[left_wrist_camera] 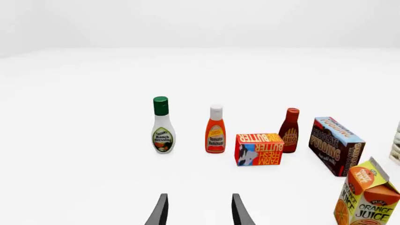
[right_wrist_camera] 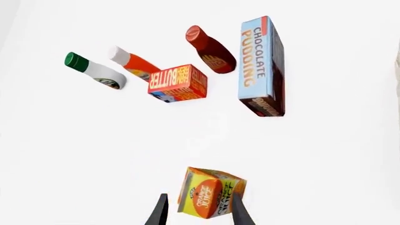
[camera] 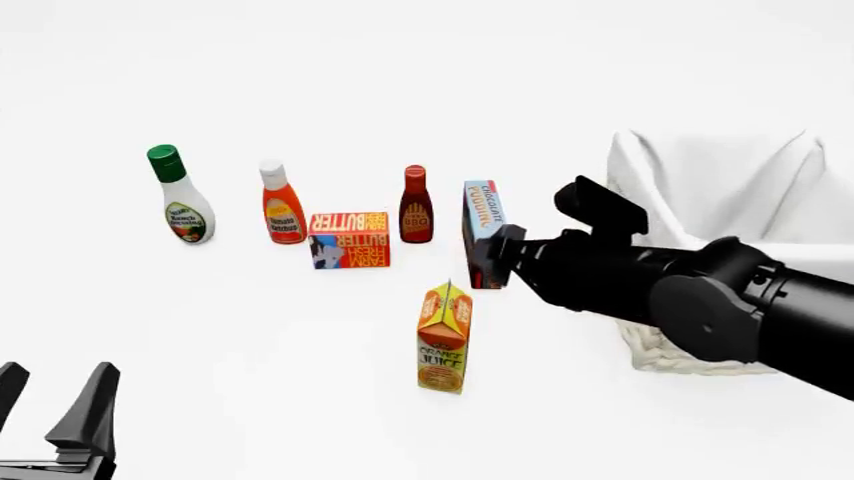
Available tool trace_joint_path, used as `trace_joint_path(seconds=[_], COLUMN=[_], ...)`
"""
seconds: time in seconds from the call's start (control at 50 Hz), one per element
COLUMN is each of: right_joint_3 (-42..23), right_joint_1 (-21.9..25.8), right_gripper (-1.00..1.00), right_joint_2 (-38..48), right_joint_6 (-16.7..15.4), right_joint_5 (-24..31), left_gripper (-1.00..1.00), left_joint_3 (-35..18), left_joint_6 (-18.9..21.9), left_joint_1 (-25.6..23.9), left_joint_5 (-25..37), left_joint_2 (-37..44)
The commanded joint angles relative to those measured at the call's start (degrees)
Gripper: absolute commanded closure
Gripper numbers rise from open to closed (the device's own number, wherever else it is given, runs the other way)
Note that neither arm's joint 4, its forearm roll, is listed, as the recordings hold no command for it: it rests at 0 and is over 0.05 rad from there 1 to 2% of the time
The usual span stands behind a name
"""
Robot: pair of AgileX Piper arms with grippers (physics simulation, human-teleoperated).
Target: Pick the orange juice and place it in the basket.
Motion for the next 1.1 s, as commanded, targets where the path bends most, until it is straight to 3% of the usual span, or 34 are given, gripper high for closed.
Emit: trace_joint_path(seconds=[0.02, 0.14, 0.16, 0.2, 0.22, 0.24, 0.28, 0.3, 0.4, 0.42, 0.44, 0.68, 1.1], right_joint_3=[0.1, 1.0, 0.5, 1.8, 0.8, 1.9, 1.0, 2.0, 2.1, 1.2, 1.7, -0.3, -2.9], right_joint_1=[0.9, 1.6, 1.5, 2.1, 2.0, 2.4, 2.4, 2.4, 3.4, 3.0, 3.2, 2.6, 3.2], right_gripper=[-1.0, -1.0, -1.0, -1.0, -1.0, -1.0, -1.0, -1.0, -1.0, -1.0, -1.0, -1.0, -1.0], right_joint_2=[1.9, 2.2, 2.4, 2.0, 2.6, 2.2, 2.7, 2.3, 3.3, 3.6, 3.5, 6.4, 10.3], right_joint_6=[3.3, 6.4, 5.8, 8.3, 6.6, 8.5, 7.1, 8.6, 8.7, 7.5, 8.6, 6.4, 6.2], right_joint_5=[0.6, -0.1, 0.5, -0.8, 0.2, -0.9, 0.0, -1.1, -1.7, -0.8, -1.4, -0.8, -0.3], left_gripper=[-1.0, -1.0, -1.0, -1.0, -1.0, -1.0, -1.0, -1.0, -1.0, -1.0, -1.0, -1.0, -1.0], left_joint_3=[0.0, 0.0, 0.0, 0.0, 0.0, 0.0, 0.0, 0.0, 0.0, 0.0, 0.0, 0.0, 0.0], left_joint_6=[0.0, 0.0, 0.0, 0.0, 0.0, 0.0, 0.0, 0.0, 0.0, 0.0, 0.0, 0.0, 0.0], left_joint_1=[0.0, 0.0, 0.0, 0.0, 0.0, 0.0, 0.0, 0.0, 0.0, 0.0, 0.0, 0.0, 0.0], left_joint_5=[0.0, 0.0, 0.0, 0.0, 0.0, 0.0, 0.0, 0.0, 0.0, 0.0, 0.0, 0.0, 0.0], left_joint_2=[0.0, 0.0, 0.0, 0.0, 0.0, 0.0, 0.0, 0.0, 0.0, 0.0, 0.0, 0.0, 0.0])
